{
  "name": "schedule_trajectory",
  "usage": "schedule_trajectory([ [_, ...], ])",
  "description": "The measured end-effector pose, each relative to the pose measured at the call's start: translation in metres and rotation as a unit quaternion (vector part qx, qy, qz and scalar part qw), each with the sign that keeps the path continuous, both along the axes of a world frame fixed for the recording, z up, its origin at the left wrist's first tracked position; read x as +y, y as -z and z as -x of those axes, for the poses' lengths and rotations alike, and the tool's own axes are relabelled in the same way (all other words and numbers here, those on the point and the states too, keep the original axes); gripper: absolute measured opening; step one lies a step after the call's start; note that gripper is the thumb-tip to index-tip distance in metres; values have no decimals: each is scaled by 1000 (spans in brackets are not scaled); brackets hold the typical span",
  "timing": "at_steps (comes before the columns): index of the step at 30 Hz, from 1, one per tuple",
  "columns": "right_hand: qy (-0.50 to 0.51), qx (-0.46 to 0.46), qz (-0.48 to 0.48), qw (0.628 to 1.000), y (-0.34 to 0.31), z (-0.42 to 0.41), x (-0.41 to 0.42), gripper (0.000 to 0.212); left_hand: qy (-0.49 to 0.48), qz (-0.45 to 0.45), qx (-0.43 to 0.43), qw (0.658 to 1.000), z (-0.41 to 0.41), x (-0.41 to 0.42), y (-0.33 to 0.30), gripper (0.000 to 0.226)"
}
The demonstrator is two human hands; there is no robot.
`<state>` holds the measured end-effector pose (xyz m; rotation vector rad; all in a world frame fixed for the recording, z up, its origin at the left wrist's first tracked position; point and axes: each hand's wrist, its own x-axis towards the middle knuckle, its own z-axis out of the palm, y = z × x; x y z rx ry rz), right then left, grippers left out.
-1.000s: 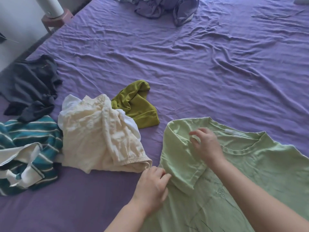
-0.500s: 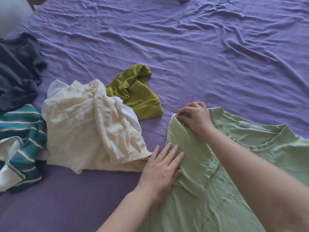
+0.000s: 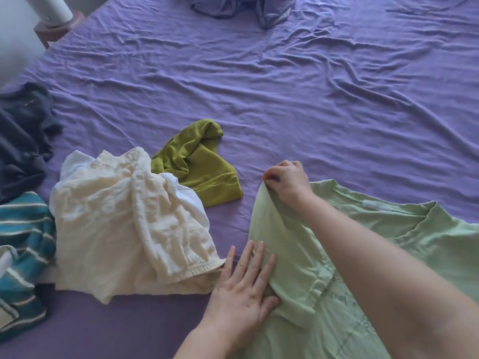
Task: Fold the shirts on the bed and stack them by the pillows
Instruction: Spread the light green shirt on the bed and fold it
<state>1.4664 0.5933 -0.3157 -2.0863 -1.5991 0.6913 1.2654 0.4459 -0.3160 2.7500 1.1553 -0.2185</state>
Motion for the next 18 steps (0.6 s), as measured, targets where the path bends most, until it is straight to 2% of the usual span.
schedule_trajectory([
  [3,25,48,-32,998,-14,5,-15,23,-2,4,16,1000,0,-1,-3,72],
  [7,8,-35,-147,988,-18,11,-106,34,-17,31,35,999,-4,-5,-12,77],
  [10,50,-78,-111,989,-6,8,-156,29,-25,41,36,998,-6,-5,-15,78],
  [13,95,-64,-68,991,-3,-4,-149,11,-24,52,43,997,-6,-3,-11,85],
  [16,134,-96,-13,986,-4,-16,-132,18,-35,59,43,997,-3,-3,2,92],
  [18,150,-89,-24,984,-9,-14,-136,22,-46,57,63,995,-4,-3,4,97],
])
